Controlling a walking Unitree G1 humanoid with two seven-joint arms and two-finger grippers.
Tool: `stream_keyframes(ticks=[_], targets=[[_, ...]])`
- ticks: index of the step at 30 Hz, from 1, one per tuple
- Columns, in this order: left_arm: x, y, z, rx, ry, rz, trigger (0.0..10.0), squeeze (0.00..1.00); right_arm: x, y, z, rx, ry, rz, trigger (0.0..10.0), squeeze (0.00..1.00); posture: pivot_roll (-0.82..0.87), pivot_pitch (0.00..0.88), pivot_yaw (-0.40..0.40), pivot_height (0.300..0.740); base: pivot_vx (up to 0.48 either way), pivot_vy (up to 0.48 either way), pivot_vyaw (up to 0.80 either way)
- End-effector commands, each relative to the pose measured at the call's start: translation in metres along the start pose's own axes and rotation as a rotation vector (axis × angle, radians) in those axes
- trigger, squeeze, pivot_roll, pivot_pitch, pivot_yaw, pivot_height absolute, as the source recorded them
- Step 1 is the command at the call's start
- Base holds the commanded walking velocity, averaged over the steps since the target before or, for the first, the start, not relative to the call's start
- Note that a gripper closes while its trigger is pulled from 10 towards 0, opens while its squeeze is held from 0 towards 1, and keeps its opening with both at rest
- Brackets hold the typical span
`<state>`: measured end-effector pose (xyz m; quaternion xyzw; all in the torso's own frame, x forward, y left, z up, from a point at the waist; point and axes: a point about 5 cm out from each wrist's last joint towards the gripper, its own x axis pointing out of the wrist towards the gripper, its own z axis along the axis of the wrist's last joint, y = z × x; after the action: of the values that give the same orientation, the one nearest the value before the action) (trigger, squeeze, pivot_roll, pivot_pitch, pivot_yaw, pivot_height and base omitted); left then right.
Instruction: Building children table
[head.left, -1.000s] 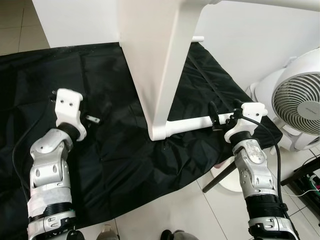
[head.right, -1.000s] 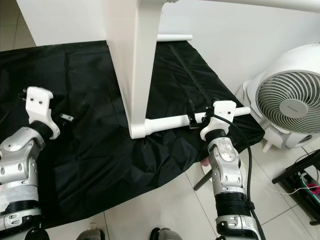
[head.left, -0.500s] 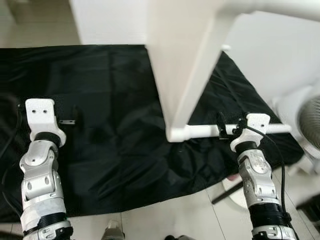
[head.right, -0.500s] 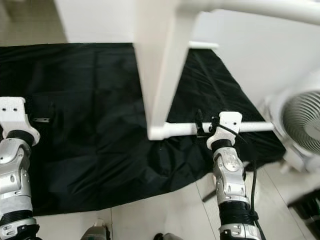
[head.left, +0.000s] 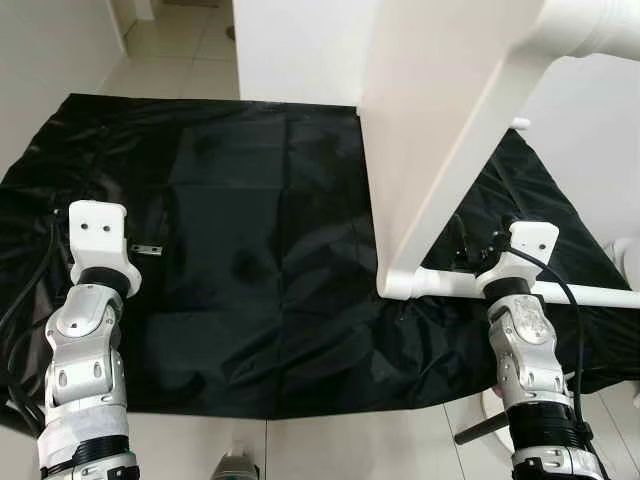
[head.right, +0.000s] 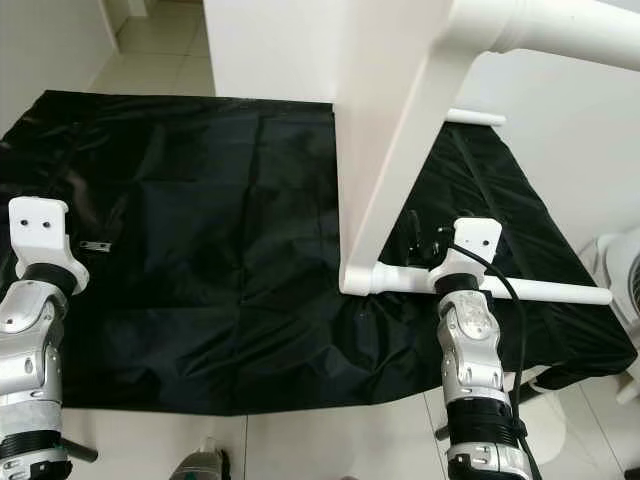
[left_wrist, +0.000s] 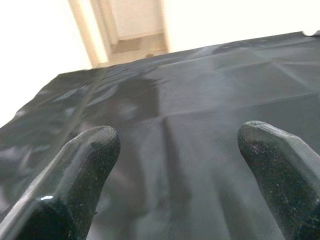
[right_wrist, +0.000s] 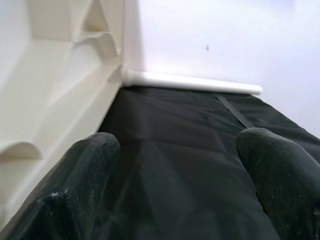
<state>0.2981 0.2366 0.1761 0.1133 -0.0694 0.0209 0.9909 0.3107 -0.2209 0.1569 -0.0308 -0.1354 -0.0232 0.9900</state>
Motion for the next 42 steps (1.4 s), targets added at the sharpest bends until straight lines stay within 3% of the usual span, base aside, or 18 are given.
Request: stream_keyframes(ticks=[1,16,25,30,35,42], targets=[[-0.003,0.001,-0.001,0.015,0.003,0.027,10.0,0.00,-0.003,-0.004,-0.003,0.005,0.008,-0.021,10.0,0.00,0.09,0.056,-0.051,0.740,0.000,-0.251,0.00],[-0.005,0.002,-0.004,0.021,0.022,0.019,10.0,0.00,-0.002,0.000,-0.004,0.012,0.010,-0.012,10.0,0.00,0.10,0.063,-0.054,0.740,0.000,-0.401,0.00],[-0.003,-0.005,-0.008,0.010,0.051,0.022,10.0,0.00,-0.001,0.001,-0.005,0.013,0.017,-0.008,10.0,0.00,0.10,0.072,-0.067,0.740,0.000,0.000,0.00],[0.000,-0.015,-0.009,0.068,0.056,-0.017,10.0,0.00,0.003,0.005,-0.004,0.027,0.020,0.000,10.0,0.00,0.09,0.083,-0.082,0.740,0.000,0.000,0.00],[0.000,-0.021,-0.009,0.063,0.044,-0.044,10.0,0.00,0.005,0.006,-0.003,0.017,0.013,0.011,10.0,0.00,0.08,0.091,-0.086,0.740,0.000,0.000,0.00],[0.006,-0.026,-0.005,0.025,0.034,0.004,10.0,0.00,0.008,0.004,-0.002,-0.028,0.023,0.026,10.0,0.00,0.08,0.099,-0.079,0.740,0.000,0.000,0.46]])
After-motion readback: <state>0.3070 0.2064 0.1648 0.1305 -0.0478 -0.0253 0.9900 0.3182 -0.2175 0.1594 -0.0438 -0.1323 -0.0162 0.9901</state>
